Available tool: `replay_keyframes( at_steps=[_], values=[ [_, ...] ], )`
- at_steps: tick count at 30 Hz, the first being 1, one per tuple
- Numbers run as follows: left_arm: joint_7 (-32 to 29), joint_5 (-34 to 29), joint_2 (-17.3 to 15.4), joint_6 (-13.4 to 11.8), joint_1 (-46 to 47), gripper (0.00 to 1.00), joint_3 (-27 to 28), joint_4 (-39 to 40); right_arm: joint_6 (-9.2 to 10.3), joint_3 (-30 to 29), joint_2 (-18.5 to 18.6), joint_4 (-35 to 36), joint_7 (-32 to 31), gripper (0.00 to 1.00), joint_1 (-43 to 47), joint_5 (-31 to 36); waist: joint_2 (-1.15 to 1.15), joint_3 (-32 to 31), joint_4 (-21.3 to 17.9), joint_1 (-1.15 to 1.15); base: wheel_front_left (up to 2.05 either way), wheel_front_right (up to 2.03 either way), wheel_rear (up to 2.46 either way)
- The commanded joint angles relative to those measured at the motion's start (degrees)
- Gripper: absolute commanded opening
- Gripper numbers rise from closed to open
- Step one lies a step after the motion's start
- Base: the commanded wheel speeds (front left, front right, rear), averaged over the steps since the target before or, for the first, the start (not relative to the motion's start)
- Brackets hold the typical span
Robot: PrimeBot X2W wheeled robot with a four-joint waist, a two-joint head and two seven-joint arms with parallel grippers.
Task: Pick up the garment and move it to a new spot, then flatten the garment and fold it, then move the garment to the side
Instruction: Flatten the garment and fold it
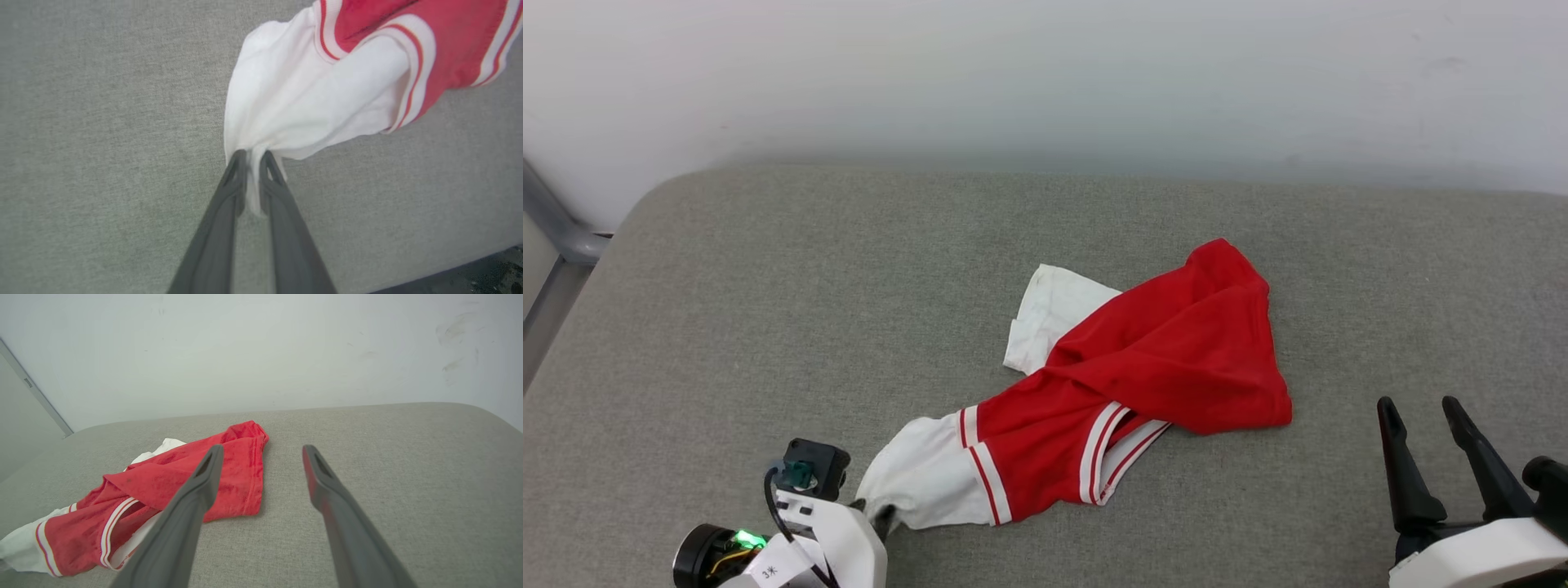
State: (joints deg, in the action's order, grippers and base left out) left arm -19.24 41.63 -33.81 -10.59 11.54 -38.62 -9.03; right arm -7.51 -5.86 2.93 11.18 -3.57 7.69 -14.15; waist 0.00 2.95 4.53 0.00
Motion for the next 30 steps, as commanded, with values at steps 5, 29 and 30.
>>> replay_keyframes(
  at_steps=[5, 29, 30],
  values=[
    [7.5, -0.4, 1.8, -1.1, -1.4, 1.00, 2.2, 1.3, 0.04, -0.9, -0.1, 0.3, -1.1, 1.00, 0.8, 0.3, 0.00, -1.5, -0.3, 0.00, 0.00, 0.00, 0.00],
    [34.0, -8.4, 9.8, -4.9, -1.3, 1.00, 8.5, 11.3, 0.03, -6.1, 4.6, -22.1, -19.8, 1.00, -13.2, -5.5, 0.00, -2.4, 3.9, 0.00, 0.00, 0.00, 0.00],
    [34.1, -8.6, 9.9, -4.8, -1.0, 1.00, 8.5, 11.5, 0.03, -5.5, 5.4, -23.5, -20.8, 1.00, -14.9, -5.9, 0.00, -1.9, 4.4, 0.00, 0.00, 0.00, 0.00]
  ],
)
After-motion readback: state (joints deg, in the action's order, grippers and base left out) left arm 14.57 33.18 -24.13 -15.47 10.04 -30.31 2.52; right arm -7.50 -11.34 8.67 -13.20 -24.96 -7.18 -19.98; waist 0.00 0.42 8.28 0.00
